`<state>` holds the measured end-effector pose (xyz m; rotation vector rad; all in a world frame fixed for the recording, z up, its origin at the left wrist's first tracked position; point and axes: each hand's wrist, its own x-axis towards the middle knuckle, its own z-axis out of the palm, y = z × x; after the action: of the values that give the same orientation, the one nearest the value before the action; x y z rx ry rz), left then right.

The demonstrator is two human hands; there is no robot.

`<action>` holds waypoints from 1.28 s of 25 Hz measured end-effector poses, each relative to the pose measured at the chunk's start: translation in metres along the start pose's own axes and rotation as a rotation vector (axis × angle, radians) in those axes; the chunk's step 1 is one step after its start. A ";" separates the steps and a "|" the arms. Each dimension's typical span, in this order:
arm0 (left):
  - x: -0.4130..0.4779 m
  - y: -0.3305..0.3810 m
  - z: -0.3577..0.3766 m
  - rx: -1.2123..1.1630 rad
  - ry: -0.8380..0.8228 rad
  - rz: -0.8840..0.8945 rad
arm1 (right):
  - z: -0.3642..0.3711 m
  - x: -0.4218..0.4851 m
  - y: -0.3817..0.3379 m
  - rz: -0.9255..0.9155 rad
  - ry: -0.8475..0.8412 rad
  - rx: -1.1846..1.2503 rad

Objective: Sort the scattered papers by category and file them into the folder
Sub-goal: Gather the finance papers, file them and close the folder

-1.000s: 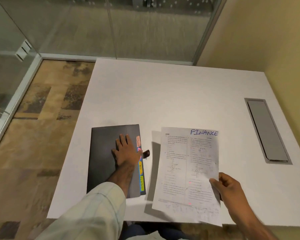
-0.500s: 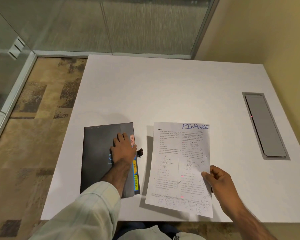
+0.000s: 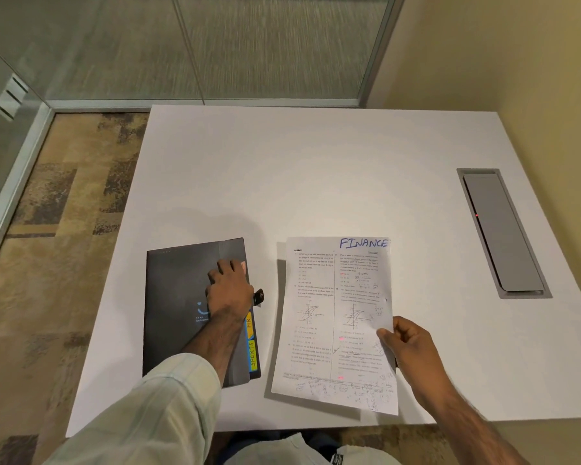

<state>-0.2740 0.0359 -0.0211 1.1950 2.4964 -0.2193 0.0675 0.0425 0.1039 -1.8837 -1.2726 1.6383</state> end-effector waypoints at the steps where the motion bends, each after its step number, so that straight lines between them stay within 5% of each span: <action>1: 0.001 0.001 -0.002 -0.001 0.005 -0.009 | 0.000 0.001 0.000 0.002 0.004 -0.003; 11: -0.003 -0.013 -0.043 -0.341 0.003 -0.048 | 0.020 0.012 -0.024 -0.122 0.113 0.044; 18: -0.037 -0.042 -0.093 -0.602 0.157 -0.080 | 0.077 0.012 -0.065 -0.270 0.068 -0.005; 26: -0.044 -0.066 -0.112 -0.652 0.267 -0.087 | 0.138 0.003 -0.072 -0.338 0.009 -0.234; 32: -0.042 -0.076 -0.113 -0.664 0.274 -0.059 | 0.134 -0.004 -0.084 -0.444 0.188 -0.102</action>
<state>-0.3378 -0.0101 0.0981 0.9069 2.5035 0.7483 -0.0879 0.0457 0.1308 -1.6110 -1.5758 1.1626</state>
